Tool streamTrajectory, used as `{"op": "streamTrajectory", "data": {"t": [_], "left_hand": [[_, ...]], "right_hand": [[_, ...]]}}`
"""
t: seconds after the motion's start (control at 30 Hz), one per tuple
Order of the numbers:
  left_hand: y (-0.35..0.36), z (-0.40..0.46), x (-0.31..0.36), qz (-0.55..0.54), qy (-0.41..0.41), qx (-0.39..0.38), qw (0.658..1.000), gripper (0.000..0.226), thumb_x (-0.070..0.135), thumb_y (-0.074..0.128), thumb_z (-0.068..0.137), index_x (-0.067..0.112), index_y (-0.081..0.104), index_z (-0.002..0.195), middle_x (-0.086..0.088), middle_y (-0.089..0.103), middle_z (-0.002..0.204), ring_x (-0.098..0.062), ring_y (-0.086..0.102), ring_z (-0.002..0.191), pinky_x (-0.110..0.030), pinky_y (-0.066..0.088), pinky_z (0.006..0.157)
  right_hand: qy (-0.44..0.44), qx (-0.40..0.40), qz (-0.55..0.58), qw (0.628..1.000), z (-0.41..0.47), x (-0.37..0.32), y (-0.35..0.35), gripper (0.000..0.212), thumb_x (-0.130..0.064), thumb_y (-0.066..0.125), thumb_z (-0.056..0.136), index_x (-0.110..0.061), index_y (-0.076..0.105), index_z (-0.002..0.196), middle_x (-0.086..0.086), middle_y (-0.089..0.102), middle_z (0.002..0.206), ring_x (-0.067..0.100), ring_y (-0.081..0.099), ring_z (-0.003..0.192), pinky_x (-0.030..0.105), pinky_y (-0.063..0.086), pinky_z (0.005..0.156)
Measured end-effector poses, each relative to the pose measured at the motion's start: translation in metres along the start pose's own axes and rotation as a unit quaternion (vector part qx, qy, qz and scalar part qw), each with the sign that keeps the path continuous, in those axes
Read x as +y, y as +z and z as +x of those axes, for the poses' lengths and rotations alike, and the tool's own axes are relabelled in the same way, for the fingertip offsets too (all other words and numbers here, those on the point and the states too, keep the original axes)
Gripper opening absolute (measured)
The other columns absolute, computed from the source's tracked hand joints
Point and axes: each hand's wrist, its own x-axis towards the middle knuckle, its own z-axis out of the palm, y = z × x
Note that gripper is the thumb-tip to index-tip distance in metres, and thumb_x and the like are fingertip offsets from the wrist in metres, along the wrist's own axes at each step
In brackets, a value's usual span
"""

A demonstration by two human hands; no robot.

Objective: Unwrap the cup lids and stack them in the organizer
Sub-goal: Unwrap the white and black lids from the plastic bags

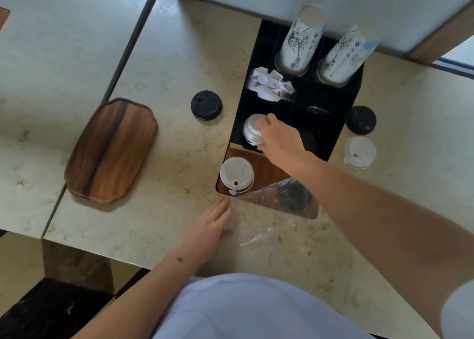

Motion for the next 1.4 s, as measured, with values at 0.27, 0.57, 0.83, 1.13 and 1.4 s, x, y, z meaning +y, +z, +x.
{"op": "streamTrajectory", "data": {"t": [0.27, 0.57, 0.83, 1.13, 1.4], "left_hand": [[0.002, 0.004, -0.003, -0.001, -0.007, 0.019, 1.0, 0.064, 0.012, 0.088, 0.076, -0.001, 0.063, 0.133, -0.019, 0.056, 0.146, -0.037, 0.051, 0.137, -0.046, 0.048, 0.105], [0.003, 0.004, -0.002, 0.005, -0.003, 0.021, 1.0, 0.064, 0.017, 0.086, 0.079, 0.002, 0.061, 0.136, -0.017, 0.053, 0.15, -0.035, 0.047, 0.142, -0.046, 0.049, 0.107], [-0.009, -0.003, 0.004, -0.051, -0.11, 0.137, 0.983, 0.054, 0.024, 0.081, 0.085, 0.007, 0.061, 0.132, -0.013, 0.059, 0.134, -0.03, 0.051, 0.125, -0.039, 0.043, 0.105], [-0.027, -0.006, 0.002, -0.448, -0.513, 0.084, 0.727, 0.067, 0.031, 0.086, 0.081, 0.006, 0.047, 0.129, -0.015, 0.063, 0.11, -0.03, 0.066, 0.075, -0.048, 0.062, 0.068], [-0.043, -0.023, 0.002, -0.554, -0.439, 0.093, 0.702, 0.013, 0.022, 0.073, 0.093, 0.01, 0.071, 0.098, -0.008, 0.071, 0.086, -0.012, 0.068, 0.067, -0.025, 0.05, 0.059]], "right_hand": [[-0.009, -0.069, -0.004, 0.998, 0.011, -0.002, 0.003, 0.04, -0.01, 0.064, 0.097, -0.007, 0.052, 0.135, 0.015, 0.054, 0.13, 0.037, 0.065, 0.102, 0.048, 0.057, 0.086], [0.023, -0.028, 0.098, 0.995, -0.005, 0.002, -0.015, 0.037, -0.016, 0.064, 0.097, -0.011, 0.058, 0.133, 0.009, 0.059, 0.123, 0.025, 0.063, 0.105, 0.04, 0.056, 0.089], [0.33, 0.147, 0.346, 0.866, -0.14, 0.054, 0.019, 0.027, -0.031, 0.068, 0.094, -0.019, 0.061, 0.118, -0.005, 0.058, 0.112, 0.013, 0.061, 0.099, 0.018, 0.044, 0.075], [0.424, -0.011, 0.466, 0.777, -0.196, 0.058, 0.063, 0.071, -0.067, 0.085, 0.065, -0.02, 0.056, 0.109, -0.009, 0.062, 0.099, 0.012, 0.063, 0.095, 0.027, 0.047, 0.077], [0.345, -0.061, 0.45, 0.821, -0.181, 0.043, 0.05, 0.008, -0.022, 0.077, 0.085, -0.023, 0.079, 0.078, -0.004, 0.074, 0.081, 0.018, 0.07, 0.087, 0.023, 0.049, 0.062]]}}
